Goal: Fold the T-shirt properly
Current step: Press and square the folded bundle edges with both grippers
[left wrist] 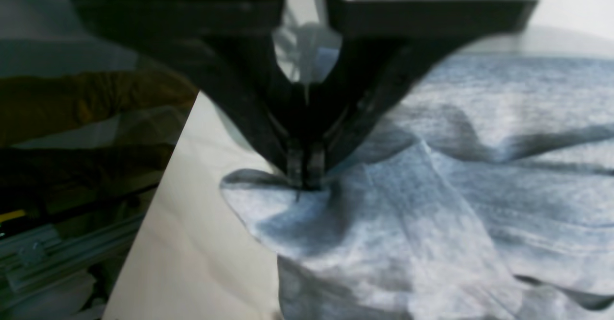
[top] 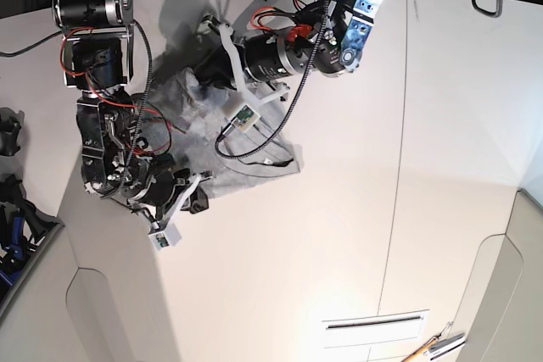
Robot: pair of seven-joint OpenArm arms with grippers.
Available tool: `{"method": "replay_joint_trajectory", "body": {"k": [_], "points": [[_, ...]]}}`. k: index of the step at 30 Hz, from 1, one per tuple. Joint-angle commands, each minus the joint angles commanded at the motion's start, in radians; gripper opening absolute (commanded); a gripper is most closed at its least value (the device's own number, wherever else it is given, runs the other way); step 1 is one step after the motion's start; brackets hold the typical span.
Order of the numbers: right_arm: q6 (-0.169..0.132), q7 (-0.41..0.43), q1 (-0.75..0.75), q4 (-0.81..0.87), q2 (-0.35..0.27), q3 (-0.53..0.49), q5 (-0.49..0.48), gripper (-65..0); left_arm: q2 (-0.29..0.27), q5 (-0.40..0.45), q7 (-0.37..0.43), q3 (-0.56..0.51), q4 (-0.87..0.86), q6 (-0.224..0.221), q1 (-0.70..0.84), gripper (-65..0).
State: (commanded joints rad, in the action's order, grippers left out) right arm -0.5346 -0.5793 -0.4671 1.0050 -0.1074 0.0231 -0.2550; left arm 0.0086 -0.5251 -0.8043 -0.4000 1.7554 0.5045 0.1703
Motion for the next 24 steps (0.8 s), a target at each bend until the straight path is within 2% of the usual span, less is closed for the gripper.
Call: {"method": "replay_joint_trajectory", "body": {"k": [3,5,7,9,13,18,20,24], "points": [[-0.008,0.000,0.000,-0.041,0.000,0.000,-0.023,-65.0,0.000,0.011,-0.016,0.000,-0.003,-0.004,0.002,-65.0],[-0.008,0.000,0.000,-0.043,0.000,0.000,-0.026,-65.0,0.000,-0.011,-0.062,0.000,0.006,-0.007,0.002,-65.0],[-0.008,0.000,-0.001,-0.043,-0.001,0.000,-0.025,-65.0,0.000,-0.037,-0.098,0.000,0.067,0.026,0.012,-65.0],[-0.008,0.000,0.000,-0.043,-0.003,0.000,-0.026,-65.0,0.011,-0.024,-0.097,0.000,0.167,0.031,0.041,-65.0],[-0.008,-0.001,0.000,-0.043,-0.003,0.000,-0.026,-65.0,0.061,-0.009,-0.063,0.000,0.274,0.031,0.094,-65.0],[-0.008,-0.001,0.000,-0.043,-0.002,0.000,-0.026,-65.0,0.052,0.033,0.010,0.003,0.273,0.014,0.079,-65.0],[-0.008,-0.003,0.000,-0.043,-0.003,0.000,-0.039,-65.0,0.052,0.049,0.040,0.003,0.253,0.014,0.069,-65.0],[-0.008,-0.004,0.000,-0.043,0.000,0.000,-0.073,-65.0,0.040,0.058,0.048,0.002,0.119,0.000,0.016,-65.0]]}}
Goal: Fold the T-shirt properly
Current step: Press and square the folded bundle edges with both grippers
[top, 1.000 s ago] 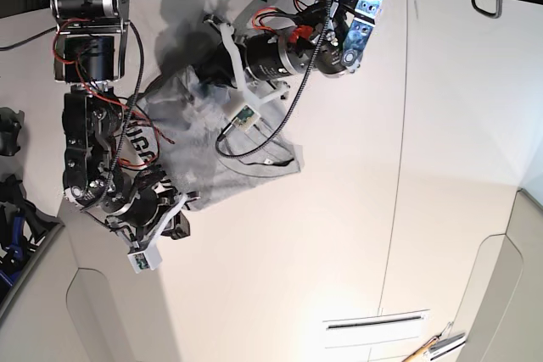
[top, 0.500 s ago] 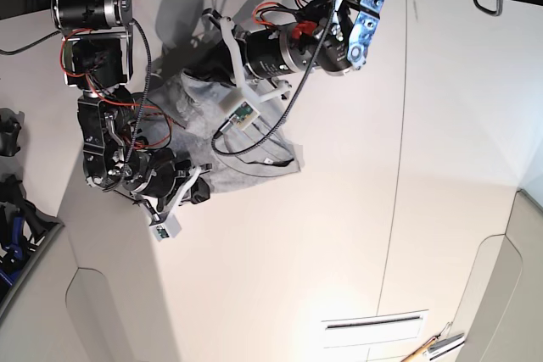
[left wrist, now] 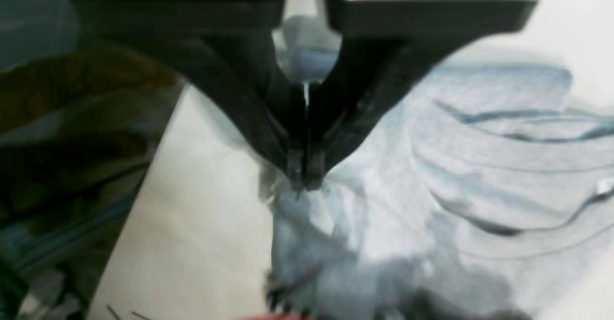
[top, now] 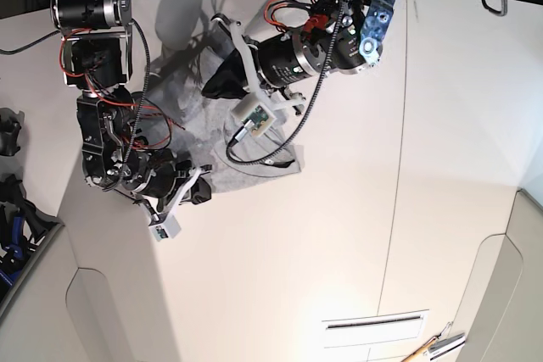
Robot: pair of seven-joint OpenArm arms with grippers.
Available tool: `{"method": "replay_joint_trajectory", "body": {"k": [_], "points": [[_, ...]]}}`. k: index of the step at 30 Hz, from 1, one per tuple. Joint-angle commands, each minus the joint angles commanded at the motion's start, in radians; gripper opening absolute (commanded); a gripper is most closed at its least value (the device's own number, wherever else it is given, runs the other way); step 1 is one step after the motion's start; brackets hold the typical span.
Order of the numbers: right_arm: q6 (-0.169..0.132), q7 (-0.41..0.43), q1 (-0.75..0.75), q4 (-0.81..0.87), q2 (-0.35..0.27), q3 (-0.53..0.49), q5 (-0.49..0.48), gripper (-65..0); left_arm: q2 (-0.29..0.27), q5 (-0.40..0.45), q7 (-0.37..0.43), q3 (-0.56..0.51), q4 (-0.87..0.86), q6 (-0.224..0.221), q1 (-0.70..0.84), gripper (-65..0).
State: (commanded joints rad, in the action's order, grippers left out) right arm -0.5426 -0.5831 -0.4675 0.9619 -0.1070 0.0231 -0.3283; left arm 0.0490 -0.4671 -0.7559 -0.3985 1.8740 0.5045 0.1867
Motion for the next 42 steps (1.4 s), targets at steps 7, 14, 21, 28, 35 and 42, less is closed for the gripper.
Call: {"method": "replay_joint_trajectory", "body": {"k": [7,14,21,28,35,42], "points": [[-0.004,-0.006,0.011,0.000,0.005,0.000,-0.003,-65.0,-0.069,0.062,0.004,0.002,-0.166,-0.001,-0.018,-65.0],[-0.005,-0.051,0.011,0.001,-0.005,0.000,-0.002,-65.0,-0.065,0.092,0.000,0.092,-0.206,-0.026,-0.017,-65.0],[-0.019,-0.155,0.012,0.031,-0.015,0.001,-0.060,-65.0,-0.027,0.098,-0.011,0.218,-0.207,-0.026,-0.018,-65.0],[-0.023,-0.223,0.125,0.208,-0.038,0.008,-0.137,-65.0,0.069,0.117,0.008,0.223,-0.208,-0.053,-0.049,-65.0],[-0.022,-0.261,0.347,0.445,-0.048,0.018,-0.159,-65.0,0.128,0.171,0.012,0.223,-0.233,-0.076,-0.108,-65.0],[-0.023,-0.254,0.492,0.541,-0.045,0.018,-0.260,-65.0,0.132,0.173,0.004,0.223,-0.362,-0.103,-0.227,-65.0]]}}
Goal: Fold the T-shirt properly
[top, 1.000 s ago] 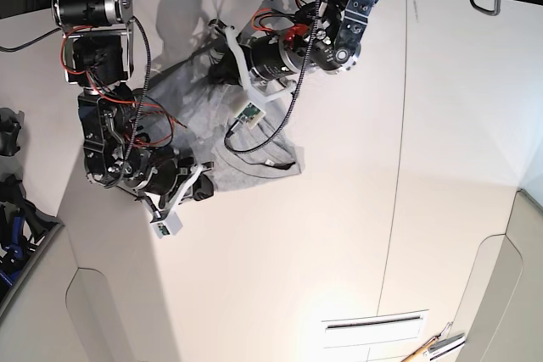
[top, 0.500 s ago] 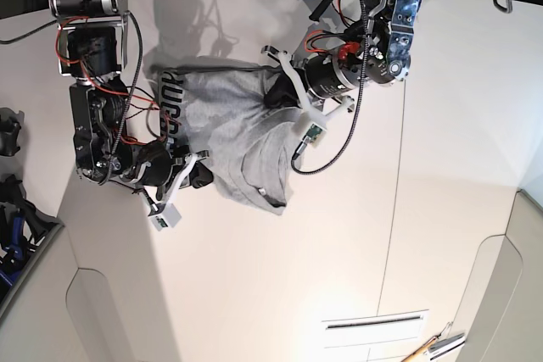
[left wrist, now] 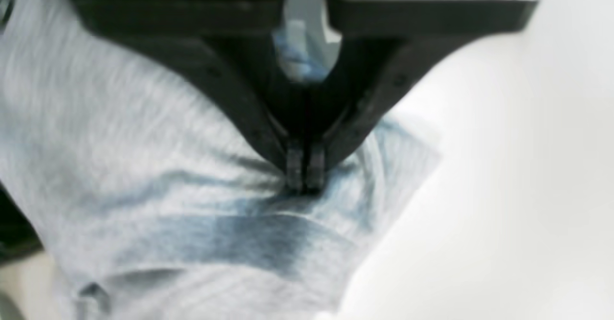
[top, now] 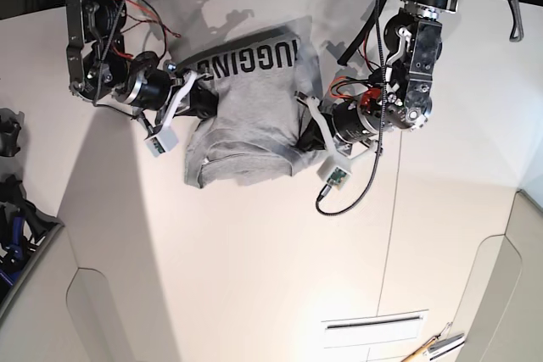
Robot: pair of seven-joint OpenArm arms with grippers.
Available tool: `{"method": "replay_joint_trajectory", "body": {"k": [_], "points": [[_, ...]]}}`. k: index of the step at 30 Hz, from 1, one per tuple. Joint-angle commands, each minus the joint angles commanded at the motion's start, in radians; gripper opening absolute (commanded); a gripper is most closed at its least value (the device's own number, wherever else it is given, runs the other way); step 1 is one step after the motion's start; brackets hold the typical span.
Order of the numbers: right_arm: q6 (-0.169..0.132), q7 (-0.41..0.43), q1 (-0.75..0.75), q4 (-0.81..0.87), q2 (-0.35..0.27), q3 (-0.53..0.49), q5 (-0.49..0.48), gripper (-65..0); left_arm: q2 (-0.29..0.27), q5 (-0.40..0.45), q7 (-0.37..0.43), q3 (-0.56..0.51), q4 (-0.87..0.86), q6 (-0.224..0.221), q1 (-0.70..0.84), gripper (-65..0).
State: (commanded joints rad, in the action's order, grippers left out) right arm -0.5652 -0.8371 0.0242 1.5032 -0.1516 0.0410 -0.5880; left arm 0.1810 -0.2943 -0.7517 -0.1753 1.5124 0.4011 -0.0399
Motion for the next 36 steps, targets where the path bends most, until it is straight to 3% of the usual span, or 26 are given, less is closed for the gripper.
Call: {"method": "replay_joint_trajectory", "body": {"k": [6,10,14,17,20,25,28,36], "points": [[0.000,0.002,0.004,0.093,0.000,0.024,0.006,-65.0,0.005,-0.054,-0.050,0.000,0.114,0.007,-0.012,-65.0],[0.000,0.002,-0.002,0.110,-0.001,0.121,0.013,-65.0,0.006,-0.061,-0.075,0.000,0.194,0.007,-0.005,-65.0],[0.000,0.002,0.001,0.109,-0.004,0.239,0.055,-65.0,0.050,-0.094,-0.083,0.000,0.232,0.005,0.043,-65.0],[-0.001,0.003,0.001,0.109,-0.024,0.299,0.057,-65.0,0.078,-0.109,-0.082,0.001,0.234,-0.024,0.077,-65.0],[-0.001,0.003,0.002,0.100,-0.058,0.299,0.054,-65.0,0.082,-0.109,-0.079,0.002,0.234,-0.027,0.101,-65.0],[-0.001,0.003,0.004,0.000,-0.061,0.284,-0.002,-65.0,0.082,-0.101,-0.043,0.002,0.216,-0.024,0.149,-65.0],[-0.019,0.002,0.004,-0.055,-0.058,0.253,-0.052,-65.0,0.082,-0.079,-0.018,0.002,0.171,-0.024,0.131,-65.0],[-0.019,-0.025,0.004,-0.057,0.027,0.179,-0.050,-65.0,0.080,-0.070,-0.004,0.002,0.088,-0.023,0.085,-65.0]]}}
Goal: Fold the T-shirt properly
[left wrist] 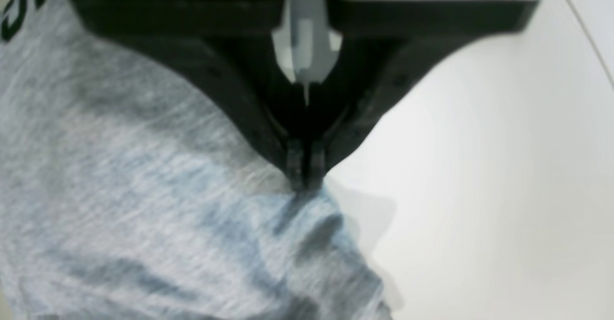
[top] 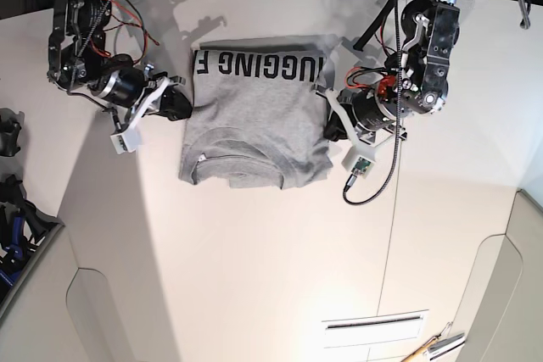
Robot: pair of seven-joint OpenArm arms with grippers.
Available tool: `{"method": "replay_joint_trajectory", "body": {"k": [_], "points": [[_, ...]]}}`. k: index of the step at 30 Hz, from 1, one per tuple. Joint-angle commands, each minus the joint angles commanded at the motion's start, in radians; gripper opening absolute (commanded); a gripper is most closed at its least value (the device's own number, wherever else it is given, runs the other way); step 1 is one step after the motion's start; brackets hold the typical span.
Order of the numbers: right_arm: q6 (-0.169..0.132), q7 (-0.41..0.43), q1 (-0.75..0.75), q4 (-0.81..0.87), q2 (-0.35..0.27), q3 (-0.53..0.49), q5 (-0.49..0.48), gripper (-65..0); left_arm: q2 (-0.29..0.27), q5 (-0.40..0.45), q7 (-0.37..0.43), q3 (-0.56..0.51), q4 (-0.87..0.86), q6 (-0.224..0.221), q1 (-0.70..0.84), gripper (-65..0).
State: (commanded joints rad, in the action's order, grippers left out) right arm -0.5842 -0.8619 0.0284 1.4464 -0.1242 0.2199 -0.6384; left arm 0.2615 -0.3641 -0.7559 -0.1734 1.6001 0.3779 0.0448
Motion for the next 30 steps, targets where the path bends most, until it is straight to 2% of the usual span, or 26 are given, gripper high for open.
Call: {"method": "replay_joint_trajectory", "body": {"k": [4,8,13,16,21,24,27,30], "points": [[0.000,0.000,0.000,0.001,0.010,-0.005,0.003,-65.0,0.008,-0.002,-0.034,0.015,0.037,0.000,0.000,-65.0],[0.000,-0.063,0.017,0.036,-0.021,0.020,-0.002,-65.0,0.008,-0.003,-0.072,0.150,0.204,0.001,0.089,-65.0],[-0.004,-0.064,0.113,0.183,-0.101,0.025,-0.051,-65.0,0.008,-0.058,-0.087,0.302,0.411,0.053,0.279,-65.0],[-0.004,-0.088,0.183,0.264,-0.161,0.025,-0.066,-65.0,0.008,-0.066,-0.098,0.358,0.495,0.053,0.406,-65.0],[-0.008,-0.178,0.309,0.343,-0.285,0.025,-0.244,-65.0,0.007,-0.066,-0.107,0.419,0.590,0.051,0.645,-65.0],[-0.023,-0.188,0.406,0.364,-0.356,0.025,-0.317,-65.0,0.007,-0.060,-0.109,0.422,0.607,0.007,0.808,-65.0],[-0.022,-0.195,0.491,0.364,-0.404,0.025,-0.323,-65.0,0.002,0.001,-0.108,0.422,0.607,0.007,0.940,-65.0],[-0.023,-0.205,0.576,0.364,-0.428,0.024,-0.340,-65.0,0.003,0.020,-0.076,0.422,0.607,0.007,1.026,-65.0]]}}
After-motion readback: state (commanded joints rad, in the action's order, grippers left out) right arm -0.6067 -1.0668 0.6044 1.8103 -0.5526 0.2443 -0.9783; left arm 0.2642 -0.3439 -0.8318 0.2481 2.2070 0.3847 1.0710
